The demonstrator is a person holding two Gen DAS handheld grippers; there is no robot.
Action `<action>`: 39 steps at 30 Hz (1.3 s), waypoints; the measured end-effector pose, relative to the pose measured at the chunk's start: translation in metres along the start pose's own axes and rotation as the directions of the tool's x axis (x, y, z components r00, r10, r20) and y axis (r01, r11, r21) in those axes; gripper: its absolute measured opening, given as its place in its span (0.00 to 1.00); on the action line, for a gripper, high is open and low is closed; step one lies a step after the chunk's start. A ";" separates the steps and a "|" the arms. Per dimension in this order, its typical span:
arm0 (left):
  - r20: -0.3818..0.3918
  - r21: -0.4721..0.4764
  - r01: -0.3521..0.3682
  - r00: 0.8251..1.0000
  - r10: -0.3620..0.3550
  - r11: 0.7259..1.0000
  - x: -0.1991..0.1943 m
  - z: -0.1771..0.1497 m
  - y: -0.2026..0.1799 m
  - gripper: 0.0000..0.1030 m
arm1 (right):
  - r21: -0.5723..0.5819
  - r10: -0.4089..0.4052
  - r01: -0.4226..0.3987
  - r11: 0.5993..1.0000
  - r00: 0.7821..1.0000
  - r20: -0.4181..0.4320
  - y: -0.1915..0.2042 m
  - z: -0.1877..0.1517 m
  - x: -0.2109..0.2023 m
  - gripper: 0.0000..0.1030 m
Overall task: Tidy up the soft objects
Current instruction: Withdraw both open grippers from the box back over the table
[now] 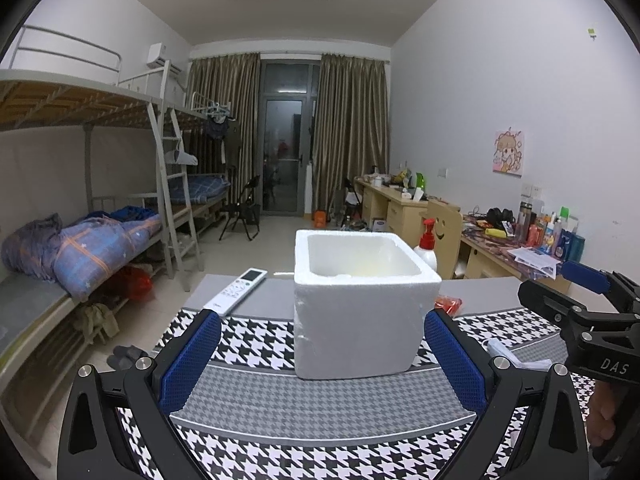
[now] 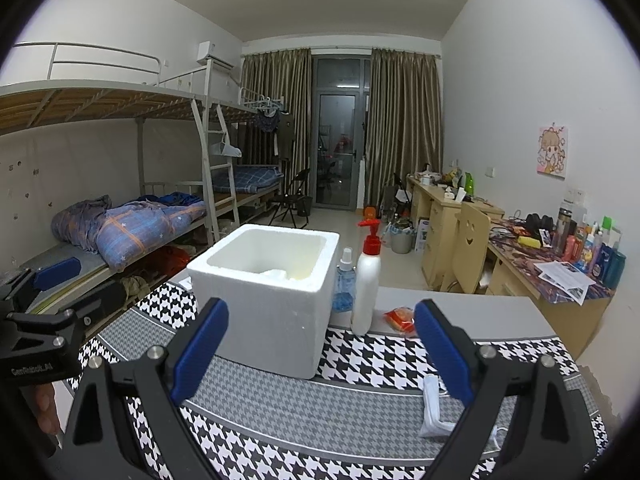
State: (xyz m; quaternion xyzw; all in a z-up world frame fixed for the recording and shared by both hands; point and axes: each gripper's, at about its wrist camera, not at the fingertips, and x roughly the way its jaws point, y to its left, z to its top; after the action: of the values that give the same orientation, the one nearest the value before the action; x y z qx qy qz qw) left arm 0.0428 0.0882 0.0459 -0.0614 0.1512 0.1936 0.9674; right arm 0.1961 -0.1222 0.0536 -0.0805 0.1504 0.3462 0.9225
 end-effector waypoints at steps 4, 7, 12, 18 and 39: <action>-0.003 -0.010 -0.009 1.000 0.009 1.000 -0.002 -0.009 -0.002 0.99 | -0.002 0.003 -0.003 1.000 1.000 -0.005 -0.003 -0.006 -0.002 0.93; 0.015 -0.014 -0.016 1.000 0.017 1.000 -0.008 -0.015 -0.004 0.99 | -0.006 0.004 -0.004 1.000 1.000 -0.004 -0.006 -0.010 -0.005 0.93; 0.010 -0.027 -0.007 1.000 0.007 1.000 -0.009 -0.025 -0.010 0.99 | -0.012 0.001 -0.001 1.000 1.000 -0.005 -0.006 -0.016 -0.011 0.93; -0.002 -0.017 0.040 0.999 -0.041 0.999 -0.011 -0.033 -0.021 0.99 | 0.010 -0.022 0.022 1.000 1.000 0.001 -0.016 -0.023 -0.021 0.93; -0.054 0.029 0.217 0.975 -0.215 0.976 -0.001 -0.046 -0.095 0.99 | 0.079 -0.105 0.107 0.991 0.994 -0.021 -0.079 -0.049 -0.045 0.93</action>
State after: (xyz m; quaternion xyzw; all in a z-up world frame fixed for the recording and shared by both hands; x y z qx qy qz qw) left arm 0.0665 -0.0074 0.0088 -0.0657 0.1716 0.0828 0.9795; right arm 0.2055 -0.2213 0.0260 -0.0544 0.1674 0.2896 0.9408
